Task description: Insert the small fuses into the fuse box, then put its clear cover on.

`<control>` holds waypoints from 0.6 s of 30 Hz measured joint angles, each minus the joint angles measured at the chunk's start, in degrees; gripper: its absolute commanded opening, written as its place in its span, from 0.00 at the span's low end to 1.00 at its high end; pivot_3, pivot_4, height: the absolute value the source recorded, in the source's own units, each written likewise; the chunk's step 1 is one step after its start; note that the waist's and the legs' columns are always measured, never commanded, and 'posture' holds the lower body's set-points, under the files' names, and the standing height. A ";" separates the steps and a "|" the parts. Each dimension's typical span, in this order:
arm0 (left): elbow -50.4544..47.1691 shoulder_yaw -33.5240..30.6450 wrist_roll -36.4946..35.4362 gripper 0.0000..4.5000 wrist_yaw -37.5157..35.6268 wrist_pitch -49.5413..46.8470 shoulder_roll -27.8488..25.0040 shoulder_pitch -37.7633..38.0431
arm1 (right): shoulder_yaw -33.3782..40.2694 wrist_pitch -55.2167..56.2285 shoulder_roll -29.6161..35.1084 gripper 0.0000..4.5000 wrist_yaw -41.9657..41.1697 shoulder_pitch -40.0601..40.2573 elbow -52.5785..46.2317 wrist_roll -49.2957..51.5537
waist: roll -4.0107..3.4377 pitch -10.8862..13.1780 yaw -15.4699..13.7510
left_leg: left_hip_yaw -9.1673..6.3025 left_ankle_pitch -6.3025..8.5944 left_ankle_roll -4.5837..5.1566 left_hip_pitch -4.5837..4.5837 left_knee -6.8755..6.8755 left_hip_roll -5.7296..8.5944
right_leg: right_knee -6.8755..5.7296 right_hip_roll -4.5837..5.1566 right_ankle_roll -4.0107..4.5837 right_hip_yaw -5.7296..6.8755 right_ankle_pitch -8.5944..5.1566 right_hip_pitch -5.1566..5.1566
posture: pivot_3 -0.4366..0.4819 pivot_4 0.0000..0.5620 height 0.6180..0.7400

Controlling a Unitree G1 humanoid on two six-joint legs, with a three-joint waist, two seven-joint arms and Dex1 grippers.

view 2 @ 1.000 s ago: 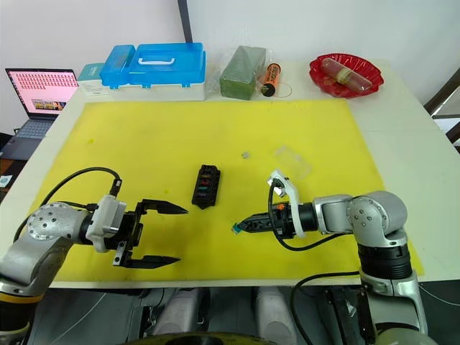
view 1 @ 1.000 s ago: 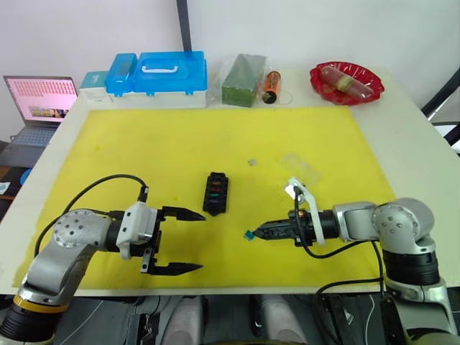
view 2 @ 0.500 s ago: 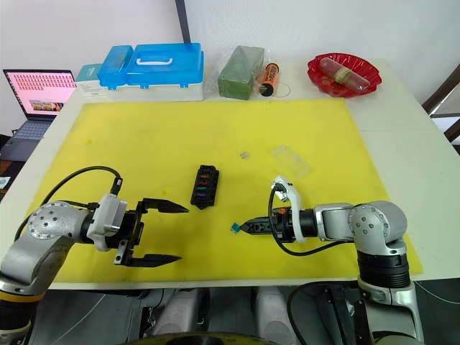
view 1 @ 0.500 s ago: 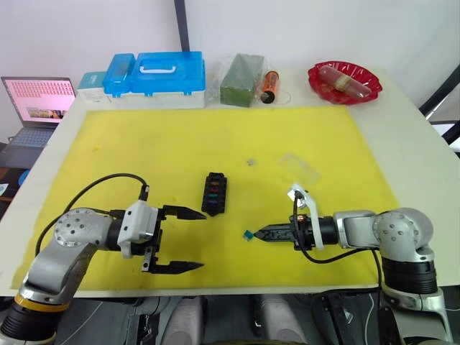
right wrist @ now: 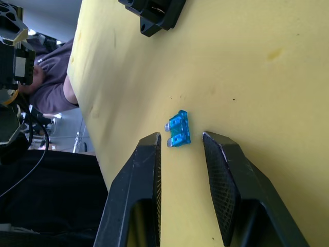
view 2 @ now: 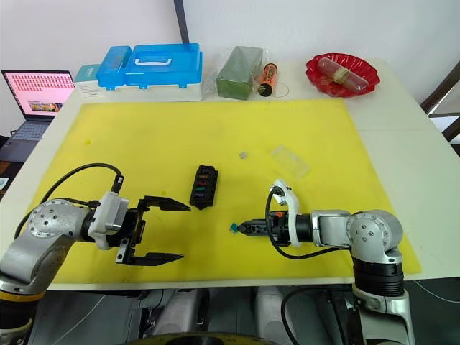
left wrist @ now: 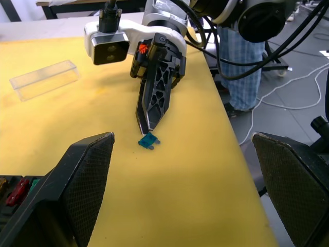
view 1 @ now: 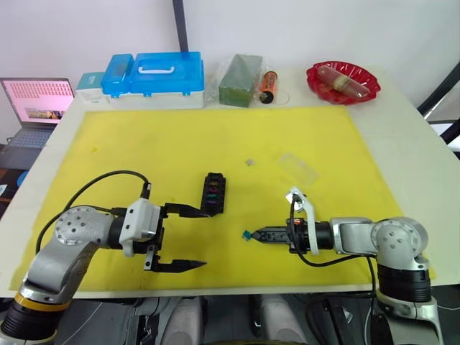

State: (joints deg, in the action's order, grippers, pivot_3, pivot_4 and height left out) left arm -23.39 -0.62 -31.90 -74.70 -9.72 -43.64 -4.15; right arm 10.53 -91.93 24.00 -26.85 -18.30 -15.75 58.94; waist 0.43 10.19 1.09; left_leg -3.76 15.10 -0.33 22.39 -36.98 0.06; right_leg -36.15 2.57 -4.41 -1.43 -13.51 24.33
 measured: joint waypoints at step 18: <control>-0.24 -0.01 -0.01 1.00 0.00 -0.02 -0.01 0.01 | -0.14 0.72 -0.92 0.27 3.13 1.31 -0.57 2.46 | 0.02 -0.02 0.07 | -0.01 0.02 0.03 -0.01 0.01 -0.01 | -0.01 -0.02 0.05 0.00 -0.04 0.00 | 0.48 0.27 1.00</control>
State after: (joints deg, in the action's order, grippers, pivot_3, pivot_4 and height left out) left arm -23.62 -0.63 -31.91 -74.70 -9.73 -43.65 -4.14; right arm 10.40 -91.21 23.07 -23.72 -16.99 -16.32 61.40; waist 0.45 10.17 1.17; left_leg -3.77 15.12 -0.30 22.37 -36.98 0.04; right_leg -36.16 2.55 -4.36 -1.43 -13.55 24.33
